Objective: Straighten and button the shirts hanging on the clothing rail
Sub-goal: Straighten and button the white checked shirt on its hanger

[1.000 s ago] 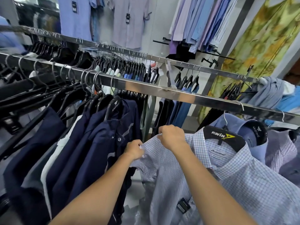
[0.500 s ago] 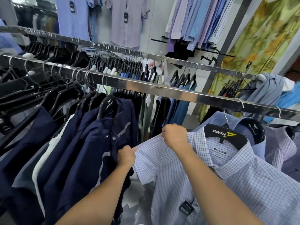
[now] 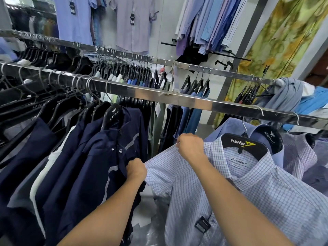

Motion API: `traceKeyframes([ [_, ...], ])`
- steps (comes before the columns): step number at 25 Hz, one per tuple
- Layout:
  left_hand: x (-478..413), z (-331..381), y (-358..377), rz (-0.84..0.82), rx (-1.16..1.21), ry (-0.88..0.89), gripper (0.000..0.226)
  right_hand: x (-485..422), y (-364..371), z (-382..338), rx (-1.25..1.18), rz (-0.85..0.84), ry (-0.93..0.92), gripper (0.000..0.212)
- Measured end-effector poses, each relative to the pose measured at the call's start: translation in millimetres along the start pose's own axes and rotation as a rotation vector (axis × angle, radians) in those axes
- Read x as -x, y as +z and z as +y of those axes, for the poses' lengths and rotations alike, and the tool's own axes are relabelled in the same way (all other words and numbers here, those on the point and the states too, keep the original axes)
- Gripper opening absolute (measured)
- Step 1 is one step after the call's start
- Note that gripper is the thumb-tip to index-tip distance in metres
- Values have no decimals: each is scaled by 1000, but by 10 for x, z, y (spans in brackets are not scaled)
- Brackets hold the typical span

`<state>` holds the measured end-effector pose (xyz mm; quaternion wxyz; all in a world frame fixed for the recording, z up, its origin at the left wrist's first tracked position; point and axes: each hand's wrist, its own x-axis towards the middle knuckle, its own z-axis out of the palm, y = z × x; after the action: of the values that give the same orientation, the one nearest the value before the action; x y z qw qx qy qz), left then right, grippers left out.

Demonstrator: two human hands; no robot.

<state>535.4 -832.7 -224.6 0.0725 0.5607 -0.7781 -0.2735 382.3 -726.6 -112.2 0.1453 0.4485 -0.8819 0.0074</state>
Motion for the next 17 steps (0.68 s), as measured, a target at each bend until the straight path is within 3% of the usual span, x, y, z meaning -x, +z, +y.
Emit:
traceKeyframes([
  [3,14,42,-4,13,-13,19,24,5,-13,49,24,-17,-21,14],
  [7,4,132,-61,-38,-48,84,16,11,-84,68,-32,-90,-54,21],
  [11,88,529,-221,-81,94,184,28,73,-230,50,-158,-123,-81,34],
  [13,142,770,-279,-72,161,286,31,171,-302,82,-239,-69,-88,35],
  [17,271,1166,-331,-84,242,469,33,420,-471,271,-339,196,-26,26],
])
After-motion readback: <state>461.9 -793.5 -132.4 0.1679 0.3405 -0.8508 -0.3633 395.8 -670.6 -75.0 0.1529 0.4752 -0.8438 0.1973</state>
